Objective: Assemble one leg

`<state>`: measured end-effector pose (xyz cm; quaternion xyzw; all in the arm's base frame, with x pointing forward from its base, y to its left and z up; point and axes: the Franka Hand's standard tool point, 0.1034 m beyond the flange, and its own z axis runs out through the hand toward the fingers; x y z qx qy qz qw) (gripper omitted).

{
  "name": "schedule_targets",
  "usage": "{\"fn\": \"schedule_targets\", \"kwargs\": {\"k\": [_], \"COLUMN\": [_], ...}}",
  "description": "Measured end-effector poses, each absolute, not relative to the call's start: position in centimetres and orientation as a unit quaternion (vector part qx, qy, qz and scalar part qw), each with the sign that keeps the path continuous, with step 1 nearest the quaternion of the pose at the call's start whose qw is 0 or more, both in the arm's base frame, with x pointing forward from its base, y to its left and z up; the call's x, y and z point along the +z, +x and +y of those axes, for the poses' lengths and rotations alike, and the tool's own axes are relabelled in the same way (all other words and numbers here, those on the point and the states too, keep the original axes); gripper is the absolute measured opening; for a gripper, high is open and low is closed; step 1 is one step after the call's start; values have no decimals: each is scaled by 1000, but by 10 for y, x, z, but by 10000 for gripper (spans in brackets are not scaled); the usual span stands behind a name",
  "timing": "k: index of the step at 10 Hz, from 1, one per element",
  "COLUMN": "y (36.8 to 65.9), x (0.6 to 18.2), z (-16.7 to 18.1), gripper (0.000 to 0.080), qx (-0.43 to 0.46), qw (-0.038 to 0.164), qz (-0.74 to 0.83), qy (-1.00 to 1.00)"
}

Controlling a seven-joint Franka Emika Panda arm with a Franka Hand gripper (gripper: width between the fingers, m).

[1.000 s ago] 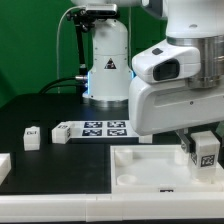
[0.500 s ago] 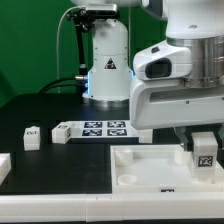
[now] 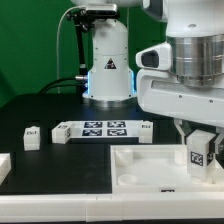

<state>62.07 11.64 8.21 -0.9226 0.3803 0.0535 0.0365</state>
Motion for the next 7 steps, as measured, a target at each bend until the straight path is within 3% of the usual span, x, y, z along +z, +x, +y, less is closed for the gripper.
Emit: {"fn": "schedule_targets", "kwargs": {"k": [5, 7], "y": [623, 623], "x": [83, 83], "z": [122, 123], "gripper": [294, 528], "qx": [59, 59], "qw": [20, 21], "qz": [593, 587], "qy": [-803, -807]}}
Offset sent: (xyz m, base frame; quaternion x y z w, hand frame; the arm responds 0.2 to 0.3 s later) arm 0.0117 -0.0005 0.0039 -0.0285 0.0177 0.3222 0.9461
